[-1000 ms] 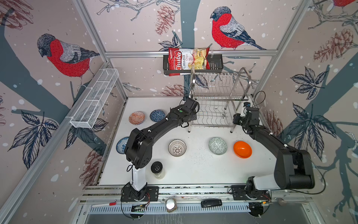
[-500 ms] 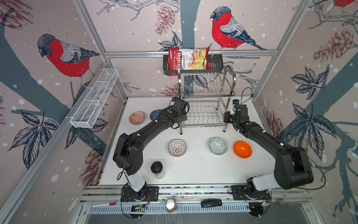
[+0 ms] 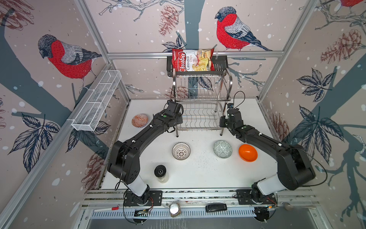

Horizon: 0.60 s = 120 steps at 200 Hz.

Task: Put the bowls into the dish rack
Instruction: 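Slide the dish rack with both grippers toward the middle of the table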

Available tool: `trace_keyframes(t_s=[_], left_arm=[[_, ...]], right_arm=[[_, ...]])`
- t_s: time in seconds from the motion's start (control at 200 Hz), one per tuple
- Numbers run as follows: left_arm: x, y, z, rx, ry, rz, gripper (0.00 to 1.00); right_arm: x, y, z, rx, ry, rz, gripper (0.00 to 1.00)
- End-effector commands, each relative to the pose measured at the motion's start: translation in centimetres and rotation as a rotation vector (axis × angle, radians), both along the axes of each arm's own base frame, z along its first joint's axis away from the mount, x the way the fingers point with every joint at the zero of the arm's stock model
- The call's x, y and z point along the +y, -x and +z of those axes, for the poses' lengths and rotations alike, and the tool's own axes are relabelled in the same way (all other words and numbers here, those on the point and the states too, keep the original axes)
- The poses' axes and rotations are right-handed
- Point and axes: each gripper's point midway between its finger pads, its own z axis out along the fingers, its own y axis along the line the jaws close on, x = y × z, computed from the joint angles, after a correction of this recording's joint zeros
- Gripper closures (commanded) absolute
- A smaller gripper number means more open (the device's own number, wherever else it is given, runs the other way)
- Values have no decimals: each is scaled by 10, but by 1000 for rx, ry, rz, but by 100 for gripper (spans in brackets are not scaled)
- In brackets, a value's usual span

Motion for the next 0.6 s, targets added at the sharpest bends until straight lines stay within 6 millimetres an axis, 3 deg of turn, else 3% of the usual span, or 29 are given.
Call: trace_keyframes(t_s=[0.0, 0.455, 0.595], left_arm=[[0, -17, 17, -91, 77, 57, 100], [-2, -23, -9, -36, 82, 22, 100], [-1, -24, -8, -34, 84, 30, 100]], right_arm=[[-3, -24, 46, -191, -100, -108, 100], [-4, -22, 22, -128, -56, -107, 100], [-6, -19, 15, -108, -60, -123, 100]])
